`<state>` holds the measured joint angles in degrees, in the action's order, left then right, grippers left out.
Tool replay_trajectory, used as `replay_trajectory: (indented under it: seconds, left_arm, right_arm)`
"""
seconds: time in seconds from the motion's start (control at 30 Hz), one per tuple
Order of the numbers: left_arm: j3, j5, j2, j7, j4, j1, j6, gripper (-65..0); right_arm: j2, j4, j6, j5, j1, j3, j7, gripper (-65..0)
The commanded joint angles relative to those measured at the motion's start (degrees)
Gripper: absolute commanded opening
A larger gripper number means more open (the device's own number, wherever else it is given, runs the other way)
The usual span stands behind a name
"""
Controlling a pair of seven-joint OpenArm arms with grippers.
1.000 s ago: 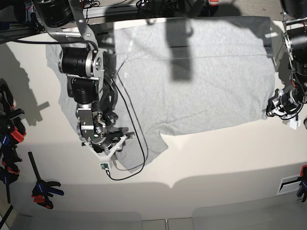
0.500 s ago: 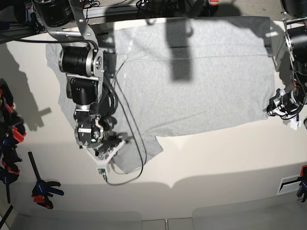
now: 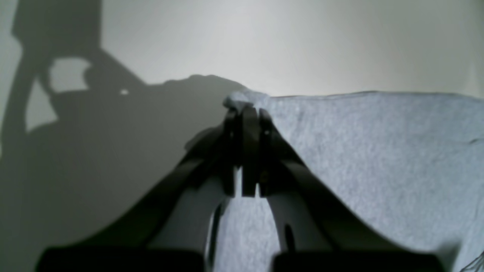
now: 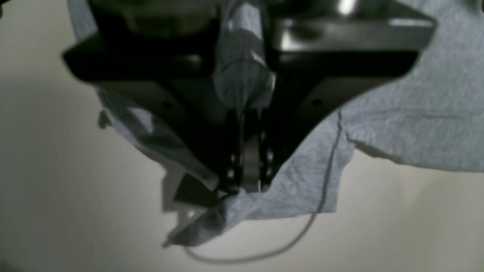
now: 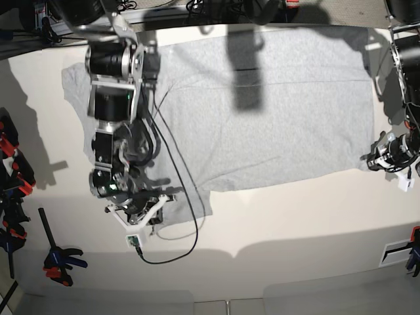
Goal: Fold the T-shirt properly
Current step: 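Fold the grasped side of the shirt inward with both grippers, lifting it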
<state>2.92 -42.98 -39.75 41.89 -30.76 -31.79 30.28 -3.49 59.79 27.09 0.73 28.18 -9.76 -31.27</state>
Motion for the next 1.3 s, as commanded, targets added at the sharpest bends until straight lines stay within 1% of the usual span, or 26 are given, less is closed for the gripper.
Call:
replay_trajectory:
  seconds: [0.0,0.07,0.13,0.2,0.23,0.33,0.4,0.47,0.63,0.7,0.77,0.83,0.97,1.07,1.17,1.27]
  left_arm:
    - [0.17,-1.42,-1.42,-0.85,-0.98,-1.66,0.44,-65.0]
    - [0.17,-3.21,-1.42,0.11,-1.70,-1.44,0.70,-65.0]
    - [0.17,-4.52,-1.44,1.60,-3.30,-0.96,2.62,-65.0]
    - [0.17,-5.25,-1.75,2.51,-6.32,0.35,2.95,-65.0]
    - [0.17,-5.33,-2.05,2.69,-8.31,1.27,2.73,-65.0]
    - [1.27,-4.57,-3.06,3.30,-14.36,4.35,0.07,-65.0]
    - [4.15,-2.40,-3.19,3.56,-17.86,6.47,-1.44,-65.0]
    - [8.13,-1.55,-3.13,3.61,-21.00,9.05,-3.02,-65.0]
    - [16.79,-1.46,-3.10,5.57,-29.42,16.44,-3.10,-65.0]
    - [18.86,-1.46,-3.13,5.66,-32.85,19.34,-3.08,-65.0]
    - [20.39,-1.44,-3.06,5.66,-36.06,22.05,-3.08,-65.0]
    - [21.38,-1.42,-3.02,5.68,-39.04,24.52,-3.06,-65.0]
    - [21.86,-1.38,-2.82,5.70,-44.74,29.18,-3.04,-65.0]
    - [21.86,0.94,-1.92,5.66,-49.16,32.28,-3.08,-65.0]
    - [21.86,2.08,-1.07,5.66,-53.09,35.32,-3.08,-65.0]
    - [21.90,2.47,0.24,5.88,-56.74,37.79,-3.10,-65.0]
  right_arm:
    - [-0.17,3.10,0.42,1.01,0.76,0.04,1.20,-65.0]
    - [-0.22,7.13,0.39,1.01,-1.99,0.02,1.16,-65.0]
    - [-0.35,10.80,0.39,1.03,-4.59,0.02,1.09,-65.0]
    - [-0.35,14.16,0.39,1.07,-6.75,0.02,0.59,-65.0]
    - [-0.35,15.76,0.39,1.40,-7.72,0.02,0.31,-65.0]
    - [-0.35,19.98,0.39,2.12,-10.08,0.02,-0.50,-65.0]
    - [-0.33,22.29,0.39,2.54,-11.23,0.02,-1.29,-65.0]
    - [-0.33,24.04,0.39,2.54,-12.11,0.02,-1.81,-65.0]
    - [-0.33,25.99,0.39,2.97,-12.83,0.02,-3.15,-65.0]
    - [-0.37,26.12,0.37,3.45,-12.83,0.02,-3.26,-65.0]
    - [-0.81,26.12,0.90,5.53,-12.81,0.02,-3.82,-65.0]
    - [-1.29,26.14,2.03,5.88,-12.83,0.02,-4.28,-65.0]
    - [-2.54,26.14,2.08,5.97,-12.90,0.02,-5.20,-65.0]
    - [-4.17,26.64,2.25,7.96,-13.35,0.02,-6.01,-65.0]
    - [-5.33,29.79,5.20,9.81,-15.13,0.02,-5.95,-65.0]
    - [-5.95,34.07,5.46,10.16,-17.81,-0.04,-6.16,-65.0]
